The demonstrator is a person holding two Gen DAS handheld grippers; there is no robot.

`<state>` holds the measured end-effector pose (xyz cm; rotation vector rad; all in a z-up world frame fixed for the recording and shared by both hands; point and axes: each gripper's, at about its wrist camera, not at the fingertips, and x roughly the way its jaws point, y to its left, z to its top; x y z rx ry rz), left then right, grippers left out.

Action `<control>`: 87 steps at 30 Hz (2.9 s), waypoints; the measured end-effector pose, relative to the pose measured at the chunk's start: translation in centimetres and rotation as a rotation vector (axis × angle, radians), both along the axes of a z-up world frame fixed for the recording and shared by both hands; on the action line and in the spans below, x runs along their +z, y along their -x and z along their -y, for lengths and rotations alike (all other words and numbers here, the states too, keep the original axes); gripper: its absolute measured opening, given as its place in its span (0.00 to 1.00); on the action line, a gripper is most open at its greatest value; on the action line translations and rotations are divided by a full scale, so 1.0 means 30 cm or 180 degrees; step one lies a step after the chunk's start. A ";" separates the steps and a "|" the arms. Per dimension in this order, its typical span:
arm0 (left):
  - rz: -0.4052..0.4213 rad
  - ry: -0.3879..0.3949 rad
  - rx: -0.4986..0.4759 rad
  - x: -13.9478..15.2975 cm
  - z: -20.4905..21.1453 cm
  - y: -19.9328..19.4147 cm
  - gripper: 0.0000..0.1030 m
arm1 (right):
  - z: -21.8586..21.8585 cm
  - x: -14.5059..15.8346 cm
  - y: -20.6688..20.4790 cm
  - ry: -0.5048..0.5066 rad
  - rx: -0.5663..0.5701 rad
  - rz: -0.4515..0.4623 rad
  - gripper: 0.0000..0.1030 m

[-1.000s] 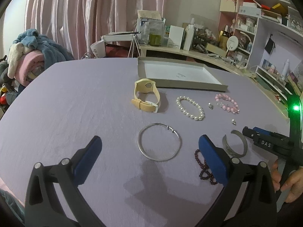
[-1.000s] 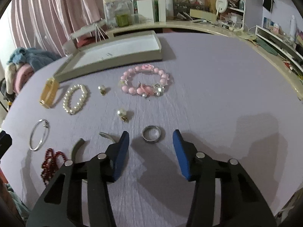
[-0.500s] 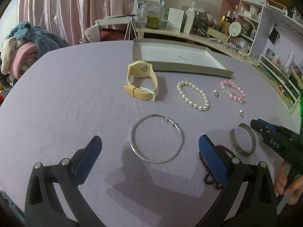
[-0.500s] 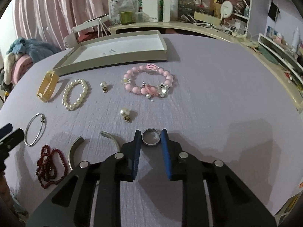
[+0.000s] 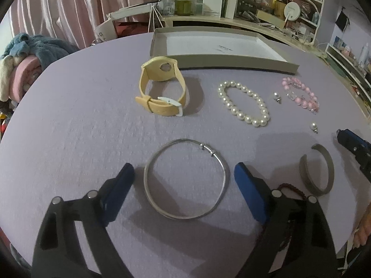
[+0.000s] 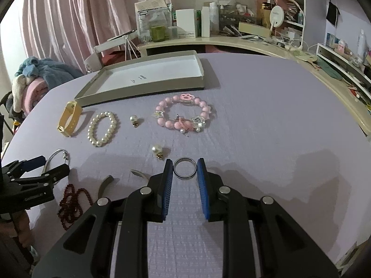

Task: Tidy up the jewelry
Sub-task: 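Grasp the small silver ring with the right gripper while the left grasps the silver hoop bangle, then release the ring into the white tray with the right gripper while the left drops the hoop there, then move the right gripper to the grey cuff bangle and grasp it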

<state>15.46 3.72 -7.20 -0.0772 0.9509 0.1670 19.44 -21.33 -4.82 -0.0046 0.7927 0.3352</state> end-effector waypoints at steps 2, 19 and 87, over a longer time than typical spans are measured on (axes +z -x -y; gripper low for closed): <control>0.0002 -0.0004 0.0002 -0.001 -0.004 0.000 0.85 | -0.001 -0.001 0.003 -0.0023 0.0011 0.0000 0.22; 0.0211 0.0081 0.0076 0.042 -0.050 0.053 0.67 | -0.039 0.040 0.032 -0.0114 0.0132 0.0114 0.22; 0.0796 0.0293 0.0215 0.432 -0.276 -0.364 0.89 | -0.121 0.289 -0.404 -0.0422 0.0423 0.0278 0.59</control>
